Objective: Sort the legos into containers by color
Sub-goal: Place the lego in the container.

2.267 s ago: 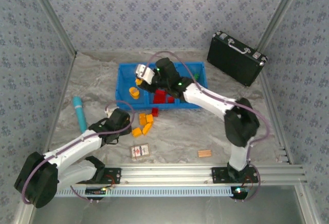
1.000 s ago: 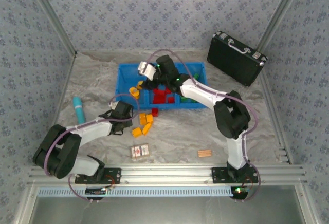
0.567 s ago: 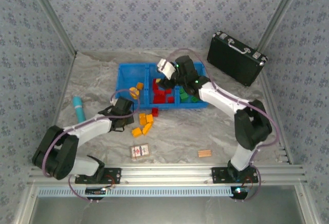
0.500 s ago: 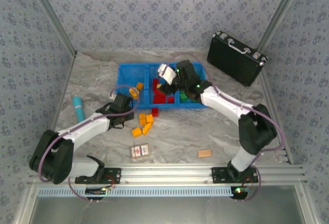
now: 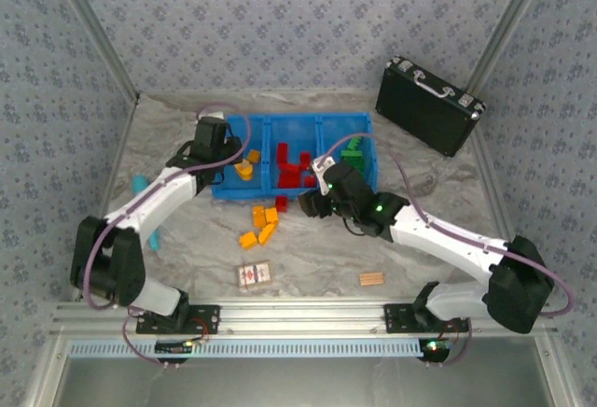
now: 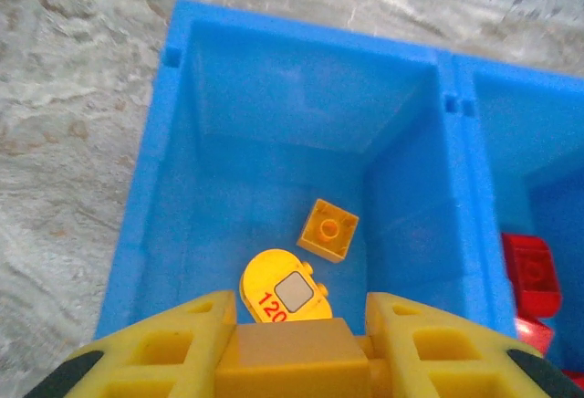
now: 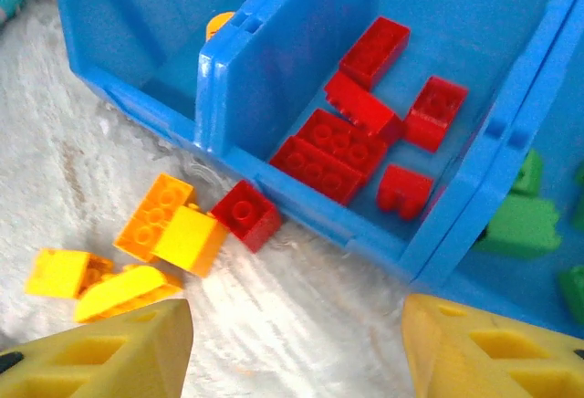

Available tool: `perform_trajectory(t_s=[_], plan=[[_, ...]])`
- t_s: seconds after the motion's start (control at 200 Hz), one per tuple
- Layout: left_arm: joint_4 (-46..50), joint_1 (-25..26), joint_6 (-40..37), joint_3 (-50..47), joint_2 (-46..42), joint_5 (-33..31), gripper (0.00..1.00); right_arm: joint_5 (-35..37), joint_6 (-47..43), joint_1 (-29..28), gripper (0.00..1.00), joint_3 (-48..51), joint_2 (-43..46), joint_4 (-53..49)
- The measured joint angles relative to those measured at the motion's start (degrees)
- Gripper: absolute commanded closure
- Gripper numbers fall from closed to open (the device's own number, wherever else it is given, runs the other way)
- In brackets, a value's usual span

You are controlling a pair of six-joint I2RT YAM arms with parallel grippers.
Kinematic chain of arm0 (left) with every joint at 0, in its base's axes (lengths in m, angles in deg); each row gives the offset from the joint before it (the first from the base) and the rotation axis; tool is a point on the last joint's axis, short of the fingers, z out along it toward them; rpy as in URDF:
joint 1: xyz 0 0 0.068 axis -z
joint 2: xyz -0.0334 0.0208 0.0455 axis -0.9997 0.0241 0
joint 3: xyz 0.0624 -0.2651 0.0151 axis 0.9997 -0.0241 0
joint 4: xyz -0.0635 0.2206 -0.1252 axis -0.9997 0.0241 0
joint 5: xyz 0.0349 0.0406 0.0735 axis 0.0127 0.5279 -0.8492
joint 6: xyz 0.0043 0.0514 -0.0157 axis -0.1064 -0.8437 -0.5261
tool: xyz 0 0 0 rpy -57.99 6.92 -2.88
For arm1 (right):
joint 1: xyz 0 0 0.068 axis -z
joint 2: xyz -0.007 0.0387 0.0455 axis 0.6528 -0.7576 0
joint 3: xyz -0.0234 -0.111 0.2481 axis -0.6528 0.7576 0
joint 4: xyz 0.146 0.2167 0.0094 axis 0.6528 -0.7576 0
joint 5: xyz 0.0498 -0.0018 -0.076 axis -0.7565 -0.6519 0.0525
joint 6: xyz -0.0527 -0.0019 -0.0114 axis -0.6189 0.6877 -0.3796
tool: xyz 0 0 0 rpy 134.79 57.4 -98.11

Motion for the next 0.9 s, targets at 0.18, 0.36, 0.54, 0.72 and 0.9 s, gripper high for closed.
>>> perform_trajectory(t_s=[0.18, 0.36, 0.54, 0.72, 0.9], plan=[[-1.5, -0.9, -0.8, 1.0, 6.8, 3.1, 0.69, -0.3, 14.1, -1.3, 0.38, 0.0, -3.5, -2.4], [-2.4, -1.0, -1.7, 3.9, 10.2, 4.7, 0.54, -3.4, 20.2, -1.1, 0.37, -0.6, -9.7, -2.7], [-2.5, -1.2, -3.3, 8.5, 13.1, 5.9, 0.47, -6.4, 22.5, -0.7, 0.34, -4.3, -15.5, -3.5], [-2.4, -1.8, -3.4, 8.8, 13.7, 7.0, 0.45, -8.7, 22.9, -0.2, 0.34, -12.6, -23.1, -4.8], [-2.2, -2.2, -3.4, 8.8, 13.7, 8.0, 0.45, -8.7, 22.8, -0.2, 0.31, -20.2, -30.3, -7.2]])
